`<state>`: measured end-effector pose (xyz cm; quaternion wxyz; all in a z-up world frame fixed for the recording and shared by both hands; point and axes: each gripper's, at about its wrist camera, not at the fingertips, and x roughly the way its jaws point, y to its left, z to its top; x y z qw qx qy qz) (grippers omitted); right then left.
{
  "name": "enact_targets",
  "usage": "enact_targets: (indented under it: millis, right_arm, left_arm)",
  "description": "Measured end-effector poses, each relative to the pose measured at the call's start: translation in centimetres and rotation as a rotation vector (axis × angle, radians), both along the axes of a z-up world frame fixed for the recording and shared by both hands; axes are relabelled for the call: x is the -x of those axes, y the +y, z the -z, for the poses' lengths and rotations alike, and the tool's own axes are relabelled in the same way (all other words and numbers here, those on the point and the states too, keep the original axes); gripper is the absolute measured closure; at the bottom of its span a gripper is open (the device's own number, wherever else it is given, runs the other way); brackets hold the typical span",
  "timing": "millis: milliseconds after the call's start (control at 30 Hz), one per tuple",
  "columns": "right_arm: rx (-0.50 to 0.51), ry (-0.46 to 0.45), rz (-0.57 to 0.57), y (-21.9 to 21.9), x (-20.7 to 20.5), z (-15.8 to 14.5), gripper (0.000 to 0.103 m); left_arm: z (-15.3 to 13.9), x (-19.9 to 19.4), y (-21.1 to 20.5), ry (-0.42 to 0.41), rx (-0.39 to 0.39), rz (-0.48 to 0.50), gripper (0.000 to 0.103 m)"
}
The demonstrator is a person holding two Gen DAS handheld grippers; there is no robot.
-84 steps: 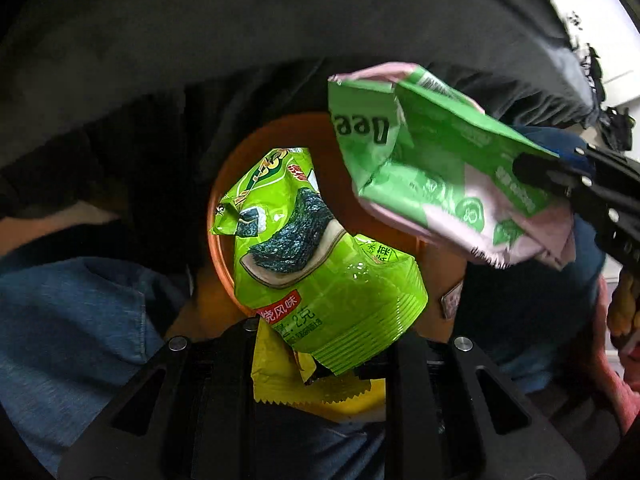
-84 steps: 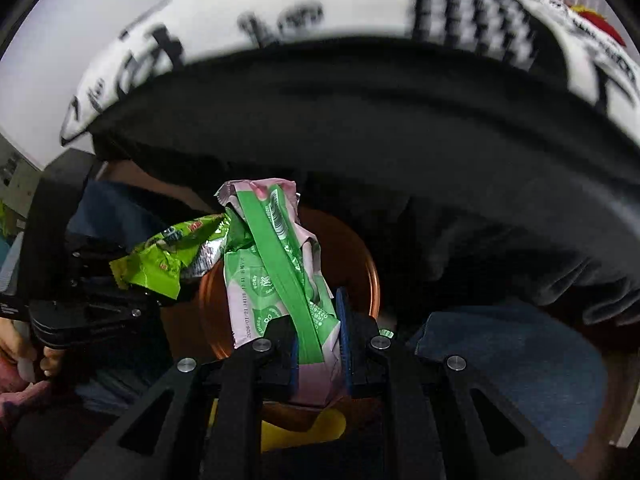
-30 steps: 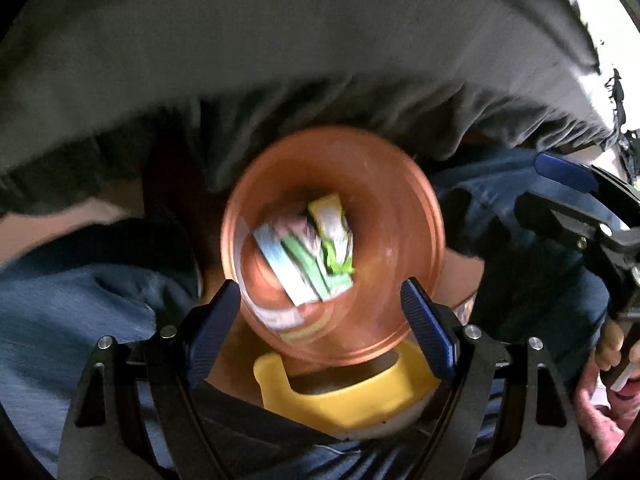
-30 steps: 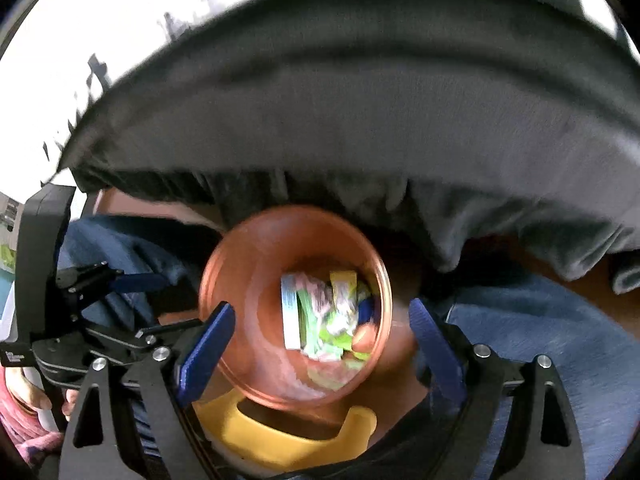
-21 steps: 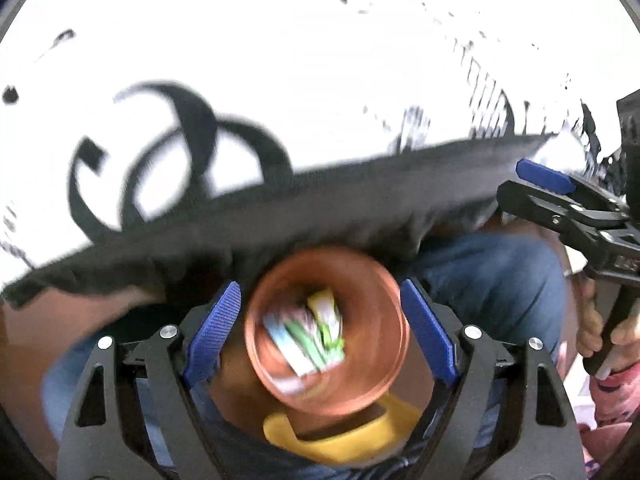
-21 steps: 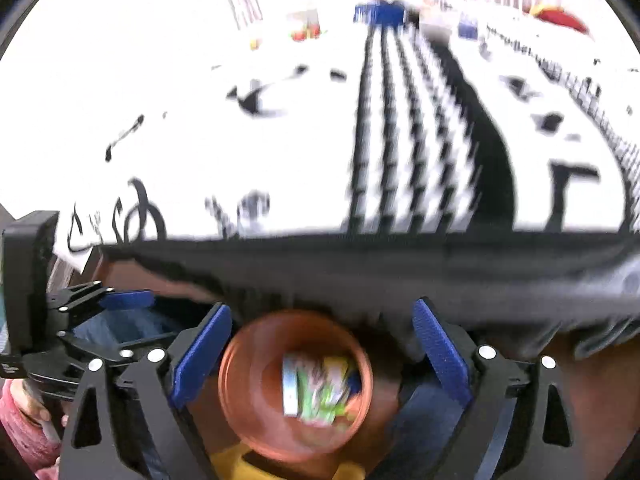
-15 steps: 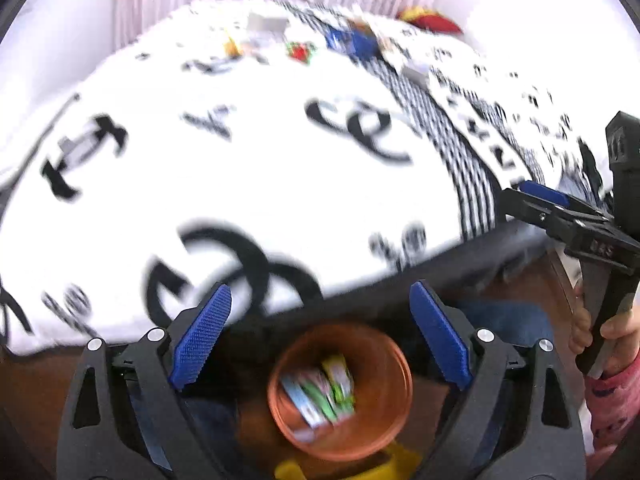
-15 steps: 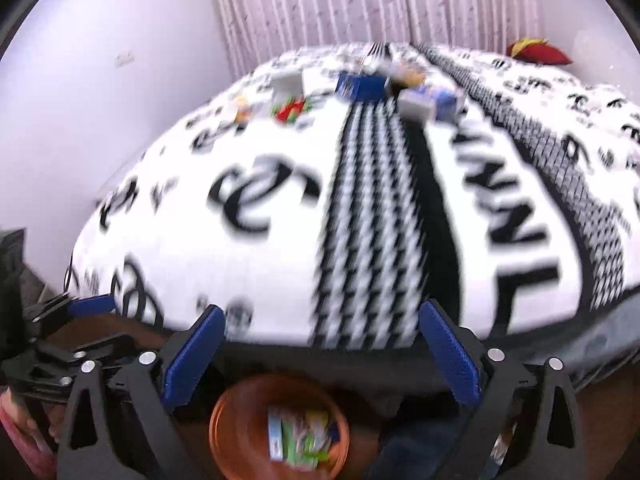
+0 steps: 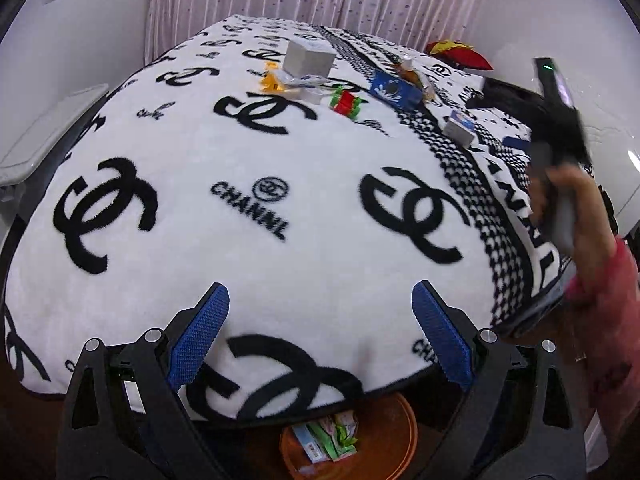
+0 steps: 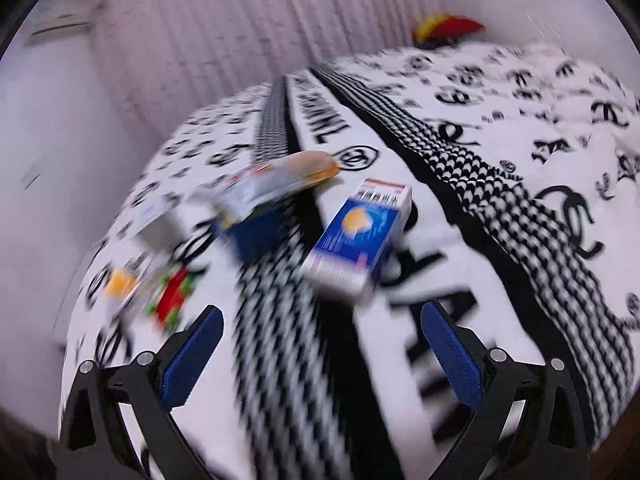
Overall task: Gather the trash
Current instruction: 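Move both open tools back toward the remaining items on the bed, then grasp the blue nasal-spray box with the right tool while the left tool grasps a white-blue packet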
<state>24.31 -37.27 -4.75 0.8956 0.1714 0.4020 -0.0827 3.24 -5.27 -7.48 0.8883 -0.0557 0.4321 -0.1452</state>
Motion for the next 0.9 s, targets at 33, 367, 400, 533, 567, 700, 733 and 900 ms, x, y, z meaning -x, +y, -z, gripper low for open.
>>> enact_targets:
  millis: [33, 367, 400, 533, 567, 700, 733, 900]
  right_arm:
    - [0.000, 0.029, 0.033, -0.5, -1.7, 0.5, 0.006]
    - [0.032, 0.162, 0.079, -2.4, -7.8, 5.0, 0.038]
    - [0.032, 0.153, 0.073, -2.5, -7.5, 5.0, 0.040]
    - [0.072, 0.096, 0.026, -2.2, -5.6, 3.6, 0.048]
    - [0.075, 0.072, 0.013, -2.1, -4.8, 3.0, 0.048]
    - [0.056, 0.010, -0.048, -1.8, -2.0, 1.1, 0.049]
    - [0.042, -0.005, -0.069, -1.6, -1.0, 0.6, 0.049]
    - [0.024, -0.055, -0.166, -0.5, 2.9, -1.2, 0.049]
  left_arm:
    - [0.2, -0.4, 0.2, 0.006, 0.000, -0.005, 0.013]
    - [0.9, -3.7, 1.4, 0.018, 0.004, -0.040, 0.013]
    - [0.8, -3.9, 1.3, 0.015, 0.004, -0.040, 0.013]
    - [0.5, -5.4, 1.3, 0.015, 0.024, -0.047, 0.013]
    - [0.3, -5.8, 1.4, 0.014, 0.036, -0.051, 0.013]
    - [-0.4, -8.0, 1.6, 0.016, 0.103, -0.067, 0.013]
    - [-0.6, -8.6, 1.6, 0.013, 0.125, -0.072, 0.013]
    - [-1.8, -13.7, 2.0, 0.015, 0.292, -0.085, 0.013]
